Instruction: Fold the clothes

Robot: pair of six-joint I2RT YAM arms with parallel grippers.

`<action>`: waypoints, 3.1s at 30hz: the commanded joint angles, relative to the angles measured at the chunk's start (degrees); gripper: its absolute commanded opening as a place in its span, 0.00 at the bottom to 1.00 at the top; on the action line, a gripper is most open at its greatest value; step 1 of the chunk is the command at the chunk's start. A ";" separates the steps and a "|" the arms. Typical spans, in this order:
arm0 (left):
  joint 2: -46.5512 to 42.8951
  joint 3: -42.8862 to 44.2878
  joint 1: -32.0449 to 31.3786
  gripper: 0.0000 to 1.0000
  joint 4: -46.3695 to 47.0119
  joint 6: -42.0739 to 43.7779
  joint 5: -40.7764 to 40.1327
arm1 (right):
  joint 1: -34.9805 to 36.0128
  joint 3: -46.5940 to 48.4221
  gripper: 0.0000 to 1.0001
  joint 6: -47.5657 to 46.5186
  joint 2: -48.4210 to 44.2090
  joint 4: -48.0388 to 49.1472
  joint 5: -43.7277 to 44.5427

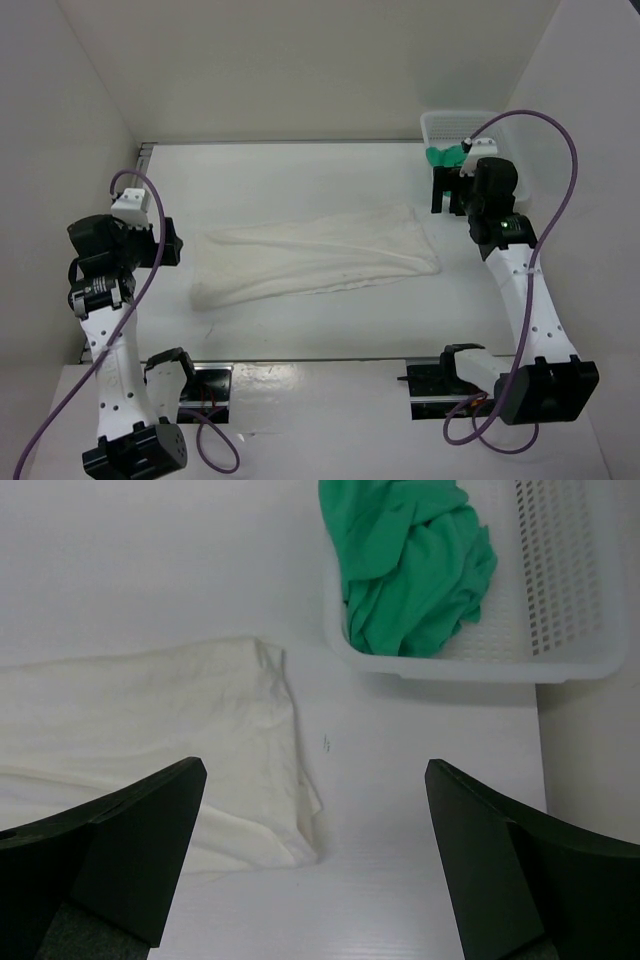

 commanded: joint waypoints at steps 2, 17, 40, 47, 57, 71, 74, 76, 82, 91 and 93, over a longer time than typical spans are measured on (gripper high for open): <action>2.00 -0.02 0.35 1.00 1.49 0.23 1.18 | -0.40 0.26 0.99 0.78 0.92 2.90 2.14; 2.00 -0.02 0.35 1.00 1.49 -0.30 0.12 | -0.40 0.26 0.99 -0.28 9.79 1.05 -0.14; 1.48 -0.55 0.35 1.00 1.49 -0.82 0.12 | -0.40 1.32 0.99 -0.81 12.52 -0.62 -1.20; 1.48 -0.55 0.35 1.00 2.02 -0.83 0.12 | -0.40 1.32 0.99 -0.81 12.52 -0.62 -1.72; 1.48 -0.55 0.35 1.00 2.02 -1.88 -1.90 | -0.40 1.84 0.99 -0.81 14.72 -1.67 -1.72; -0.37 -1.07 0.35 1.00 2.02 -2.94 -2.95 | -0.40 1.85 0.99 -0.81 15.25 -1.67 -1.72; -0.90 -1.07 0.35 1.00 2.02 -2.94 -2.95 | -0.40 1.85 0.99 -0.81 15.25 -1.67 -1.72; -0.90 -1.07 0.35 1.00 2.55 -2.94 -2.95 | -0.40 1.85 0.99 -0.81 15.25 -1.67 -1.72; -0.90 -1.07 0.35 1.00 2.55 -2.94 -2.95 | -0.40 1.85 0.99 -0.81 14.72 -1.67 -1.72; -0.90 -1.07 0.35 1.00 2.55 -2.94 -2.95 | -0.40 1.85 0.99 -0.81 14.72 -1.67 -2.25; -0.38 -1.07 0.35 1.00 2.55 -2.94 -2.43 | -0.40 1.85 0.99 -0.81 14.72 -1.67 -2.25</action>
